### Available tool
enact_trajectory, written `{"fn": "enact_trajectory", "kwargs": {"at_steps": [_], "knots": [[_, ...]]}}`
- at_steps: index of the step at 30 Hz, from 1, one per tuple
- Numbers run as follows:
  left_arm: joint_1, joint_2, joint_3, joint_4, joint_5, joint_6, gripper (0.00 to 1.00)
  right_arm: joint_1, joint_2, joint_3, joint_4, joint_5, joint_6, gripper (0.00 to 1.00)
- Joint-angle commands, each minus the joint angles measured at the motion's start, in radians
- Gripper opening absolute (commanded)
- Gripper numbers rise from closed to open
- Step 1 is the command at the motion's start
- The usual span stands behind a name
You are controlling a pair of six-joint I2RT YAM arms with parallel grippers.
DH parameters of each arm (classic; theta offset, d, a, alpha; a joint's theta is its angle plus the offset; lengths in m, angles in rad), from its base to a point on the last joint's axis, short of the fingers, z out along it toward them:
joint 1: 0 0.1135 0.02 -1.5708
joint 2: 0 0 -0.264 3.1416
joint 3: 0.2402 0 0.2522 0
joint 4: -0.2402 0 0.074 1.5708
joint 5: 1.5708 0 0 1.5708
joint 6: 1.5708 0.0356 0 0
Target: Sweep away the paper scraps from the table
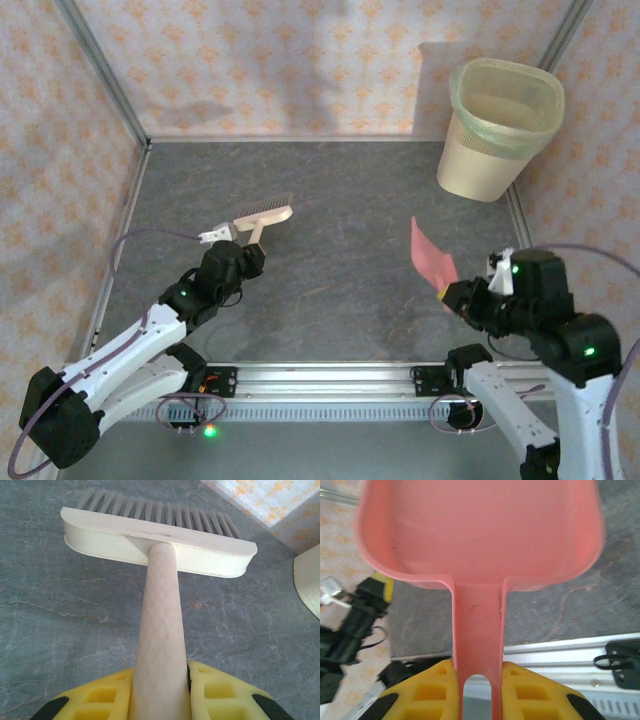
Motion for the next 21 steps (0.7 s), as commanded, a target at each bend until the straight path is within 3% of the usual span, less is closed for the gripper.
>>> {"fn": "enact_trajectory", "kwargs": {"at_steps": [1, 4, 7, 13, 16, 21], "knots": [[0.000, -0.025, -0.019, 0.044, -0.062, -0.011, 0.00, 0.004, -0.026, -0.198, 0.278, 0.055, 0.062, 0.00], [0.001, -0.017, -0.027, 0.055, -0.073, -0.011, 0.00, 0.026, 0.022, -0.365, 0.453, 0.060, 0.059, 0.00], [0.001, -0.005, -0.018, 0.044, -0.084, -0.005, 0.00, 0.133, 0.117, -0.430, 0.590, 0.187, 0.037, 0.00], [0.000, 0.042, -0.006, 0.043, -0.093, 0.008, 0.00, 0.377, 0.387, -0.379, 0.733, 0.523, -0.068, 0.00], [0.001, 0.104, 0.020, 0.051, -0.040, 0.032, 0.00, 0.445, 0.514, -0.358, 0.812, 0.641, -0.122, 0.00], [0.000, 0.224, 0.079, 0.045, 0.033, 0.072, 0.00, 0.473, 0.690, -0.322, 0.918, 0.741, -0.183, 0.01]]}}
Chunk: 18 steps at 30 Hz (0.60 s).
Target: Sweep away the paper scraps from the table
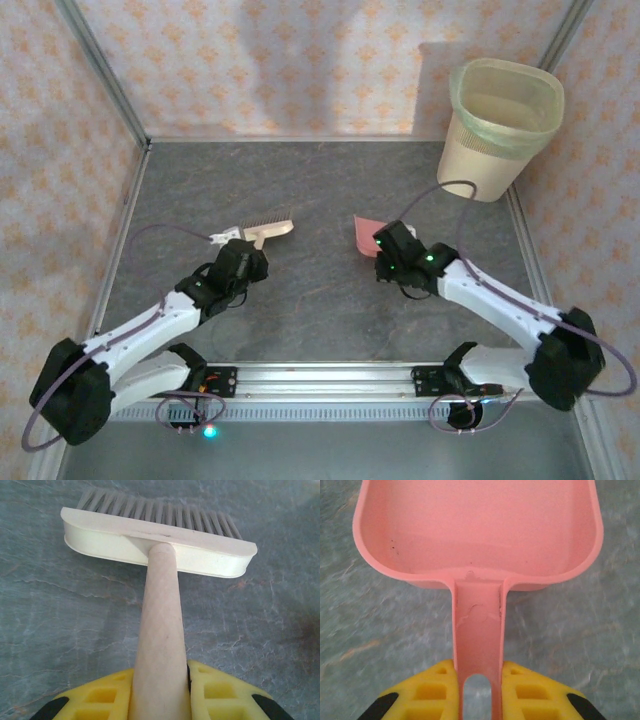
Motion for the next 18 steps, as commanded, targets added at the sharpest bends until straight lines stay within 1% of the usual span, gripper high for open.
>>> {"fn": "enact_trajectory", "kwargs": {"at_steps": [1, 3, 5, 9, 11, 18], "knots": [[0.001, 0.059, 0.074, 0.033, 0.034, 0.047, 0.00, 0.011, 0.071, 0.042, 0.127, 0.164, -0.074, 0.01], [0.001, 0.102, 0.096, 0.020, 0.040, 0.058, 0.02, 0.016, 0.114, 0.052, 0.152, 0.179, -0.088, 0.02], [0.000, 0.140, 0.113, 0.012, 0.055, 0.070, 0.07, 0.020, 0.154, 0.056, 0.180, 0.188, -0.099, 0.05], [-0.003, 0.202, 0.146, -0.005, 0.071, 0.095, 0.13, 0.021, 0.225, 0.060, 0.225, 0.165, -0.107, 0.04], [-0.006, 0.222, 0.157, -0.014, 0.068, 0.107, 0.14, 0.021, 0.253, 0.056, 0.244, 0.159, -0.110, 0.05], [-0.014, 0.256, 0.173, -0.005, 0.068, 0.147, 0.28, 0.021, 0.299, 0.063, 0.264, 0.112, -0.130, 0.05]]}}
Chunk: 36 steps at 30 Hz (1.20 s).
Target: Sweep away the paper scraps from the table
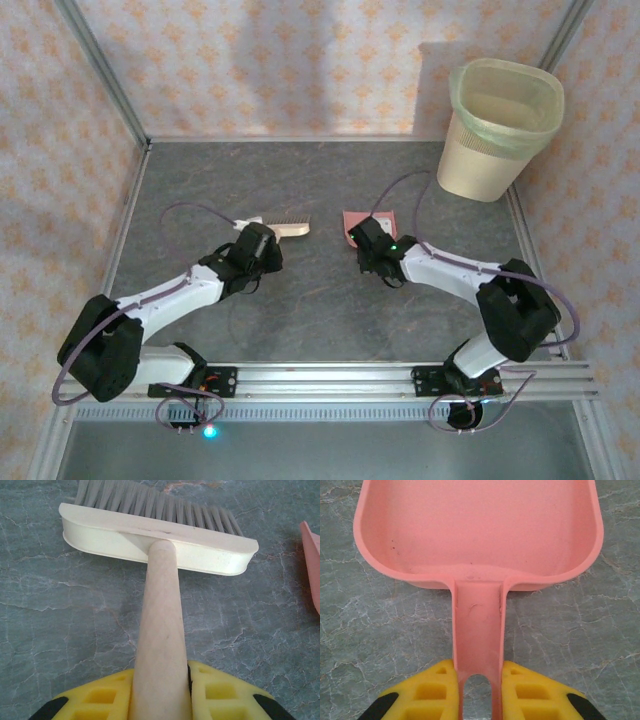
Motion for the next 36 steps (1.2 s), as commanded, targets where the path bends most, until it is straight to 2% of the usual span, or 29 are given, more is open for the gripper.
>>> {"fn": "enact_trajectory", "kwargs": {"at_steps": [1, 3, 7, 10, 12, 16, 19, 24, 28, 31, 32, 34, 36], "knots": [[-0.013, 0.014, 0.028, -0.002, 0.005, 0.044, 0.30, 0.008, 0.019, 0.033, 0.036, -0.001, -0.017, 0.06], [-0.014, 0.018, 0.032, -0.005, 0.000, 0.051, 0.34, 0.008, 0.031, 0.033, 0.038, -0.016, -0.014, 0.09], [-0.014, 0.017, 0.034, -0.005, -0.007, 0.061, 0.47, 0.008, 0.057, 0.041, 0.038, -0.040, -0.013, 0.10], [-0.013, 0.008, 0.042, -0.020, -0.014, 0.055, 0.62, 0.008, 0.075, 0.049, 0.031, -0.054, -0.010, 0.10], [-0.014, -0.011, 0.048, -0.037, -0.021, 0.047, 0.70, 0.008, 0.072, 0.044, 0.035, -0.059, -0.006, 0.14], [-0.014, -0.083, 0.051, -0.082, -0.048, 0.027, 0.86, 0.011, 0.040, 0.016, 0.058, -0.062, -0.007, 0.26], [-0.015, -0.166, 0.040, -0.131, -0.102, -0.006, 0.98, 0.014, -0.022, -0.024, 0.090, -0.061, -0.007, 0.42], [-0.015, -0.374, 0.003, -0.226, -0.329, -0.077, 1.00, 0.014, -0.215, -0.162, 0.225, 0.012, 0.026, 0.75], [-0.013, -0.506, 0.003, -0.285, -0.501, -0.108, 1.00, 0.014, -0.394, -0.259, 0.283, 0.181, 0.060, 0.83], [-0.012, -0.551, 0.034, -0.292, -0.574, -0.075, 1.00, -0.007, -0.546, -0.325, 0.279, 0.313, 0.083, 0.89], [-0.012, -0.557, 0.052, -0.282, -0.594, -0.051, 1.00, -0.029, -0.604, -0.345, 0.272, 0.341, 0.092, 0.99], [0.000, -0.557, 0.085, -0.243, -0.619, 0.010, 1.00, -0.096, -0.701, -0.371, 0.241, 0.362, 0.128, 0.99], [0.043, -0.544, 0.118, -0.200, -0.643, 0.071, 1.00, -0.198, -0.791, -0.393, 0.224, 0.311, 0.146, 0.99]]}}
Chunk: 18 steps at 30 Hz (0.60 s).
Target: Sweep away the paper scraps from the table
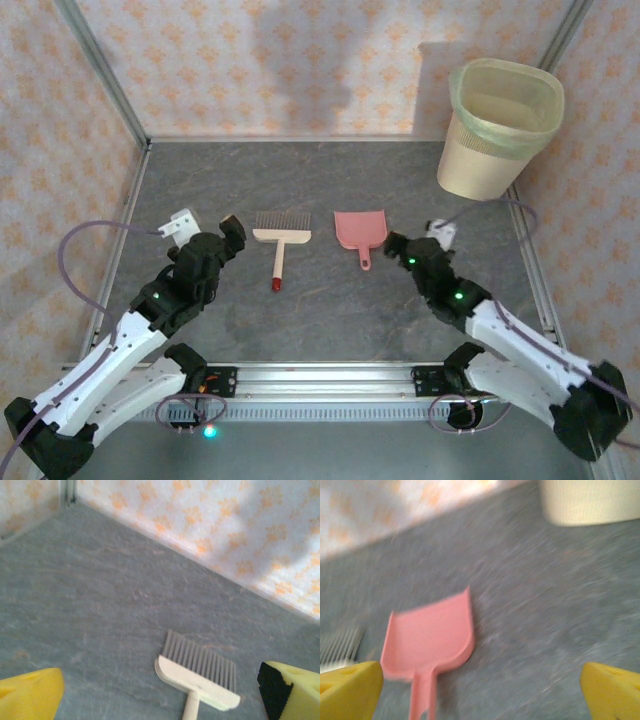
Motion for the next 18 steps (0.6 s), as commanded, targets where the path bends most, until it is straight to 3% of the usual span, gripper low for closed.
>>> {"fn": "enact_trajectory", "kwargs": {"at_steps": [1, 5, 8, 11, 13, 18], "knots": [[0.065, 0.012, 0.077, 0.066, -0.131, 0.118, 1.00, -0.133, -0.119, -0.031, -0.026, 0.054, 0.059, 0.99], [0.200, 0.101, 0.103, 0.214, -0.138, 0.301, 1.00, -0.328, -0.162, -0.037, -0.054, 0.030, 0.066, 0.99], [0.379, 0.222, 0.144, 0.182, -0.012, 0.294, 1.00, -0.445, -0.066, -0.027, -0.015, 0.040, 0.023, 0.99], [0.539, 0.314, 0.074, 0.240, 0.115, 0.227, 1.00, -0.510, 0.064, -0.005, 0.020, 0.140, -0.017, 0.99], [0.582, 0.354, 0.020, 0.285, 0.118, 0.218, 1.00, -0.525, 0.111, -0.038, 0.137, 0.153, -0.079, 0.99], [0.590, 0.432, -0.072, 0.407, 0.064, 0.336, 1.00, -0.526, 0.213, -0.161, 0.486, 0.109, -0.256, 0.99]]}}
